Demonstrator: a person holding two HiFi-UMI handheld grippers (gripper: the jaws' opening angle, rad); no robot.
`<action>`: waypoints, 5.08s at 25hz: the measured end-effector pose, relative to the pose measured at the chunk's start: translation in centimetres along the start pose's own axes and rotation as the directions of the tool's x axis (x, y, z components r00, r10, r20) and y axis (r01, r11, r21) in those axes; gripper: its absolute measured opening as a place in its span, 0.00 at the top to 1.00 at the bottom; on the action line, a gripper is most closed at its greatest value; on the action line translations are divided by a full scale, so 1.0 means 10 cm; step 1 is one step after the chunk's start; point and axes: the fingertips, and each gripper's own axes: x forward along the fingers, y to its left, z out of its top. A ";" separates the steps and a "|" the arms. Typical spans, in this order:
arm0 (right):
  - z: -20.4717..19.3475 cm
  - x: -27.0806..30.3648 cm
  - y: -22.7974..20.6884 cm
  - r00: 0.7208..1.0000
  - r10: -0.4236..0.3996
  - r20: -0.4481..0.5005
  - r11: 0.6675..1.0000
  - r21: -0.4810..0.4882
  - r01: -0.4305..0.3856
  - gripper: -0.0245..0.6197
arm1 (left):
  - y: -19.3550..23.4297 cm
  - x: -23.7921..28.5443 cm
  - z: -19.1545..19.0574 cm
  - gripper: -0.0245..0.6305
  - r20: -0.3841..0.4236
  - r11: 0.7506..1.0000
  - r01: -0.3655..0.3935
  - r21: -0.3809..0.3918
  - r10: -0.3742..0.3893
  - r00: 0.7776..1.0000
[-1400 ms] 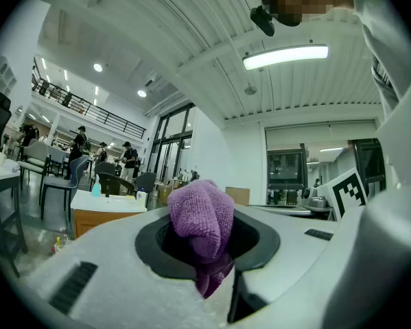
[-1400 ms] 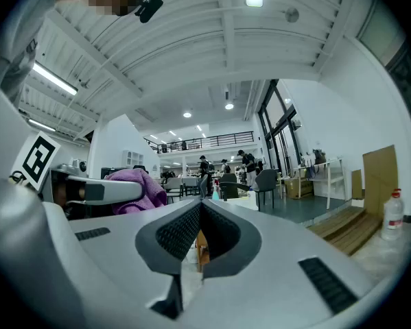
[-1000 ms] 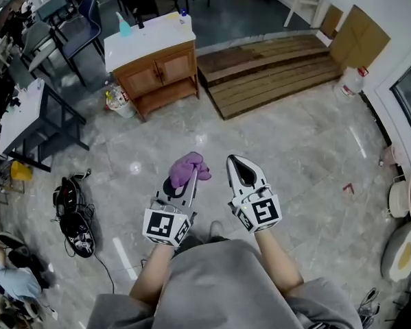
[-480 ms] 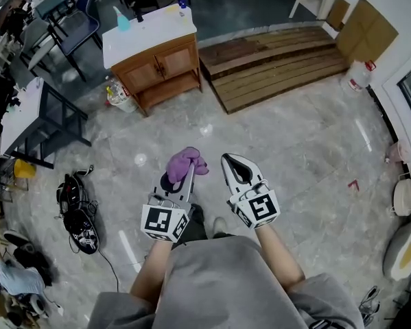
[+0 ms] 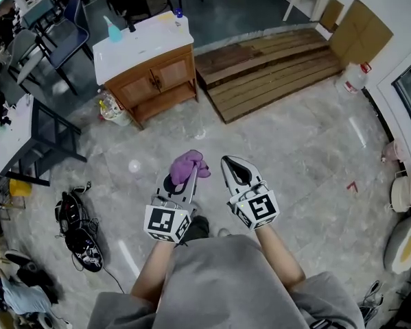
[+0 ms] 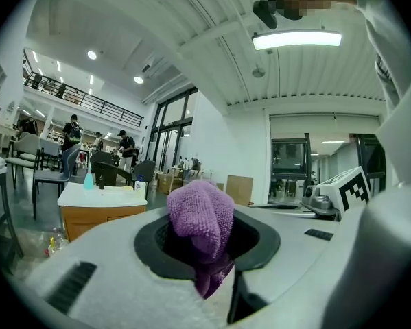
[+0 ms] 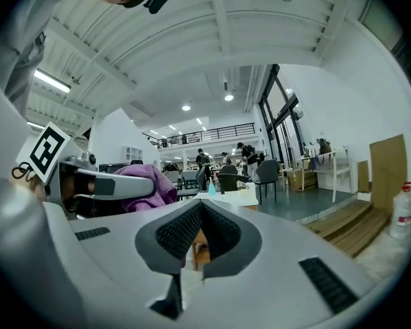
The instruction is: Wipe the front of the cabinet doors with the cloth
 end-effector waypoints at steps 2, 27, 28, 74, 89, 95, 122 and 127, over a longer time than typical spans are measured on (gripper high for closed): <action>0.00 0.17 0.00 1.000 -0.010 -0.006 1.000 0.000 0.010 0.95 | 0.18 0.07 0.00 0.82 -0.005 1.000 0.008 -0.006 -0.008 1.000; -0.06 1.43 -0.32 0.993 -0.099 -0.068 0.995 -0.017 0.098 0.95 | 1.33 0.80 -0.14 0.82 -0.054 0.993 0.083 -0.088 -0.088 0.995; -0.07 1.48 -0.38 0.993 -0.098 -0.070 0.995 -0.014 0.097 0.95 | 1.36 0.87 -0.14 0.82 -0.056 0.993 0.081 -0.089 -0.086 0.995; -0.41 3.46 -2.14 0.989 0.077 -0.127 0.988 0.143 -0.059 0.95 | 2.65 2.99 -0.32 0.82 -0.184 0.990 -0.124 -0.071 0.109 0.977; -0.86 4.79 -2.27 0.968 0.053 -0.244 0.987 0.160 -0.013 0.95 | 3.85 3.62 -0.73 0.82 -0.262 0.983 -0.119 -0.139 0.079 0.962; -1.02 5.10 -2.39 0.969 0.030 -0.245 0.986 0.165 0.011 0.95 | 4.14 3.83 -0.90 0.82 -0.290 0.983 -0.120 -0.139 0.075 0.954; -2.30 5.47 -2.99 0.966 0.174 -0.193 0.971 0.199 -0.135 0.95 | 4.73 4.28 -2.26 0.82 -0.296 0.925 -0.380 0.031 0.371 0.880; -2.50 5.63 -2.94 0.970 0.165 -0.178 0.970 0.206 -0.127 0.95 | 4.92 4.28 -2.41 0.82 -0.277 0.910 -0.410 0.062 0.410 0.869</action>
